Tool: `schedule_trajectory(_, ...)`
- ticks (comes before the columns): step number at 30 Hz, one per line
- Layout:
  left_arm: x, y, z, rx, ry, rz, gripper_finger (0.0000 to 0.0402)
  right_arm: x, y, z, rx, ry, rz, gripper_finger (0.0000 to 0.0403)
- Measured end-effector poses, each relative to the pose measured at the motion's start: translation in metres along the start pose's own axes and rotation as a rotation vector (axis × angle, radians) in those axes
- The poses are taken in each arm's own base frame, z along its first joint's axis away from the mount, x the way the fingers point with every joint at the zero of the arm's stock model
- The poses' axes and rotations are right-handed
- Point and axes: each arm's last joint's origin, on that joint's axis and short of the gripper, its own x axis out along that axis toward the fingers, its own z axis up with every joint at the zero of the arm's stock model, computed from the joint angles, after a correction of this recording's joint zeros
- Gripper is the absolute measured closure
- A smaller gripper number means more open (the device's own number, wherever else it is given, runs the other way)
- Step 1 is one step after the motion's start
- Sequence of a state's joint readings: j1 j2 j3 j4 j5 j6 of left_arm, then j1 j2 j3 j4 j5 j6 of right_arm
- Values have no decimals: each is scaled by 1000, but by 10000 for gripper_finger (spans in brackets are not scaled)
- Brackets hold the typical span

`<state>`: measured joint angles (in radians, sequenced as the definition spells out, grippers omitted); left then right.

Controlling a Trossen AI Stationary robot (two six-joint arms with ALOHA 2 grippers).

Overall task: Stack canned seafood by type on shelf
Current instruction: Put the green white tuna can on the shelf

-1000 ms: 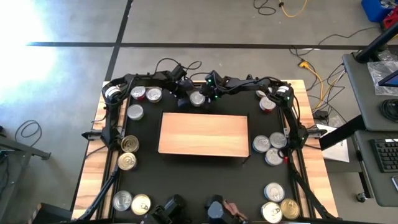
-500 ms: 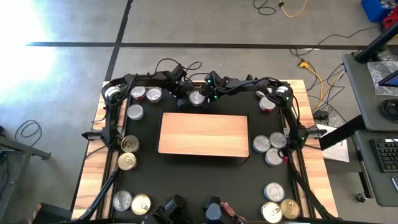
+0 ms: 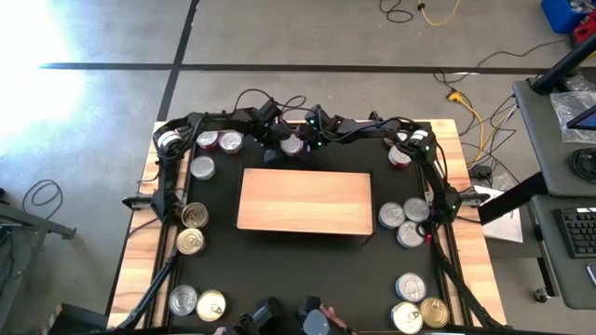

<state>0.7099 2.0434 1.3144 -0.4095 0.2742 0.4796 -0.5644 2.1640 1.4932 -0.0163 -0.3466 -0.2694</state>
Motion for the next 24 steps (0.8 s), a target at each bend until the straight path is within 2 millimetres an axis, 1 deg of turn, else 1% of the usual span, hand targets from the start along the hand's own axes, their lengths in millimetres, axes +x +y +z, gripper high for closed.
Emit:
schedule_trajectory(11, 0, -1, 0, 35, -5, -16, 276, -10, 3, 12, -5, -32, 12, 3)
schedule_trajectory(17, -3, 1, 10, 43, -22, -32, 276, -10, 4, 11, 15, -28, 21, 3)
schedule_trajectory(21, -7, 2, 15, 49, -24, -25, 276, -11, 3, 17, 16, -39, 17, 3)
schedule_trajectory(24, -8, 2, 16, 52, -22, -21, 276, -12, 2, 20, 24, -38, 16, 2)
